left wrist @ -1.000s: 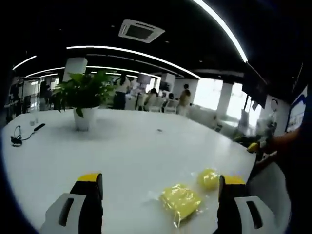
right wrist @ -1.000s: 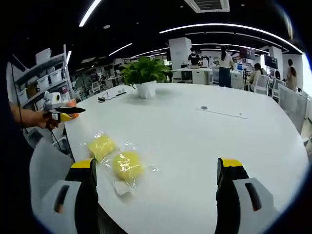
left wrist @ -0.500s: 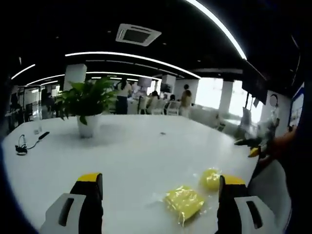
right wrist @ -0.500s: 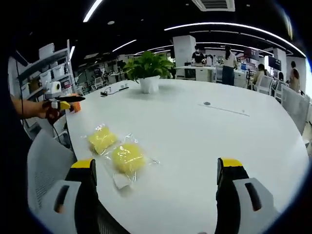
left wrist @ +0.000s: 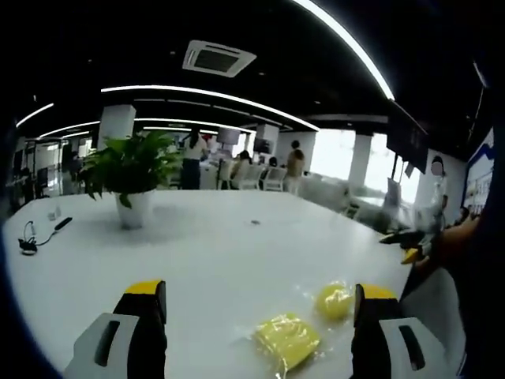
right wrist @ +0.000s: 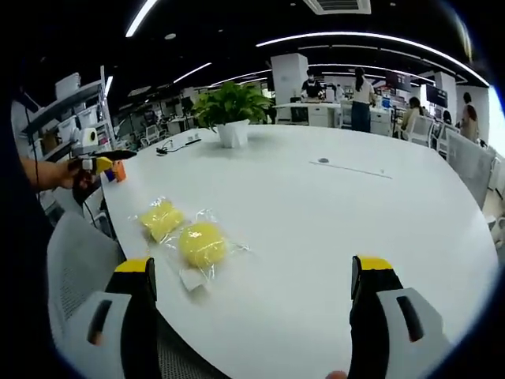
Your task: Compare the silicone blocks by pressing each to a similar depth, holding the contact briefly, and releasing to observe deformation and rebound differences across the visible hardness samples.
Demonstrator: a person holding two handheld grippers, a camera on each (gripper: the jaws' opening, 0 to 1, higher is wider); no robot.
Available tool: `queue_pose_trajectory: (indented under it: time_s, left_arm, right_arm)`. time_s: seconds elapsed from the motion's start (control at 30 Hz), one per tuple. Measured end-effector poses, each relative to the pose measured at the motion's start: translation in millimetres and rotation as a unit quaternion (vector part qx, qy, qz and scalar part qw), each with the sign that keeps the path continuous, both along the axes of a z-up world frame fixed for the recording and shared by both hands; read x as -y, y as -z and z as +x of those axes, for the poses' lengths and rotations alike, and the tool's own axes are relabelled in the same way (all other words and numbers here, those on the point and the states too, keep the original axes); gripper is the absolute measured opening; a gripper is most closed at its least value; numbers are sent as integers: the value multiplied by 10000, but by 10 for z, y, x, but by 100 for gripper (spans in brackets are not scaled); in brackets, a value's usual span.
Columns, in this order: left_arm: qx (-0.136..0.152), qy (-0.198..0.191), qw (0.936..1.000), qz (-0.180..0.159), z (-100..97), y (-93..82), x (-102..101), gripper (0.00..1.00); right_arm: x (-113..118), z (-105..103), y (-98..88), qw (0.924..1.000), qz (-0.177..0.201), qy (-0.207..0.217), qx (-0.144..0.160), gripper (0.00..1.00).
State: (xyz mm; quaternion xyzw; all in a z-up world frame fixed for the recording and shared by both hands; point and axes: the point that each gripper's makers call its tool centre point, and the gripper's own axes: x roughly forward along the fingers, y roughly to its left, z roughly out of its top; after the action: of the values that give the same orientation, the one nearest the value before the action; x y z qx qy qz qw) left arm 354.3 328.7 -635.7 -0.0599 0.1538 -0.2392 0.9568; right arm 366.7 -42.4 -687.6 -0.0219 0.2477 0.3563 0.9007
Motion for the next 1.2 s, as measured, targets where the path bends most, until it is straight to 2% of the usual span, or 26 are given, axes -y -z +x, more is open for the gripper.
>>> queue_pose_trajectory:
  time_s: [0.2, 0.47, 0.83, 1.2]
  left_arm:
    - [79, 0, 10000, -51, -20, -60, 69, 100]
    - [-12, -24, 10000, -68, -32, -43, 76, 100]
    - [-332, -9, 9992, -234, -58, 40, 121, 100]
    - [-540, 172, 9977, -382, 8, 57, 350, 100]
  right_arm:
    - [27, 22, -16, 10000, 53, 69, 34, 97]
    - [50, 18, -44, 9996, 171, 185, 94, 97]
    - [84, -31, -7, 9995, 195, 258, 40, 97]
    - [43, -78, -108, 9995, 193, 230, 99, 97]
